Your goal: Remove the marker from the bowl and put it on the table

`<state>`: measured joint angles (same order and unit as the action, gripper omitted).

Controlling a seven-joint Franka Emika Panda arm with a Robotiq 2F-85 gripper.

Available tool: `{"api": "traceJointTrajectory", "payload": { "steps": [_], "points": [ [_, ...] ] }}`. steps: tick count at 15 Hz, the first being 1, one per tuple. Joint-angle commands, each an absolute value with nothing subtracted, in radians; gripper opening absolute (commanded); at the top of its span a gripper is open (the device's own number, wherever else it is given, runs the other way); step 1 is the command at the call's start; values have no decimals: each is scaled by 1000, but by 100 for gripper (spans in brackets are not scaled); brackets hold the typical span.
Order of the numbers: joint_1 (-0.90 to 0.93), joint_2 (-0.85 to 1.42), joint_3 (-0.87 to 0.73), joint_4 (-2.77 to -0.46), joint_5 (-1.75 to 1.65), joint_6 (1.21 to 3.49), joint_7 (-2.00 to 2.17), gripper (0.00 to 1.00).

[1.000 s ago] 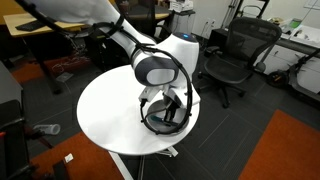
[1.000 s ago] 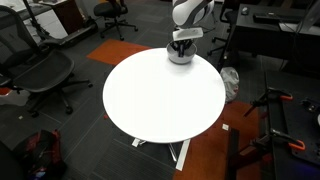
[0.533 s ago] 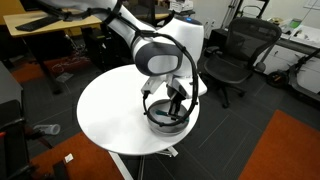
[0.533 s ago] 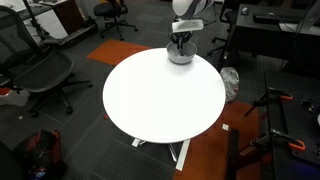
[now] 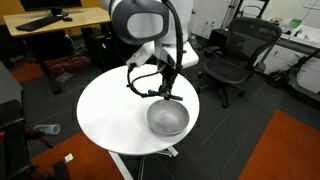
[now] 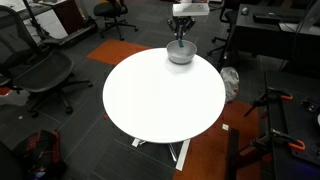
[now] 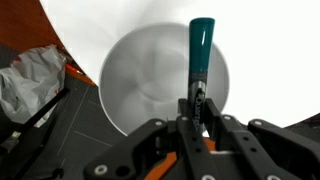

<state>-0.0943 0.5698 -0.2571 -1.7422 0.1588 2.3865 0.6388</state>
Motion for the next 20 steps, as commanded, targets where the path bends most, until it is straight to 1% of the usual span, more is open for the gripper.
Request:
{"api": "traceJointTrajectory", "payload": {
  "steps": [1, 5, 9, 14, 20],
  "points": [
    [-21, 406, -263, -1936, 136, 2417, 764, 5],
    [43, 297, -248, -2079, 93, 2432, 904, 5],
    [60, 253, -221, -2181, 51, 2460, 1000, 5],
    [40, 284, -189, -2256, 70, 2558, 993, 5],
    [27, 347, -172, -2292, 100, 2657, 972, 5]
  ]
}}
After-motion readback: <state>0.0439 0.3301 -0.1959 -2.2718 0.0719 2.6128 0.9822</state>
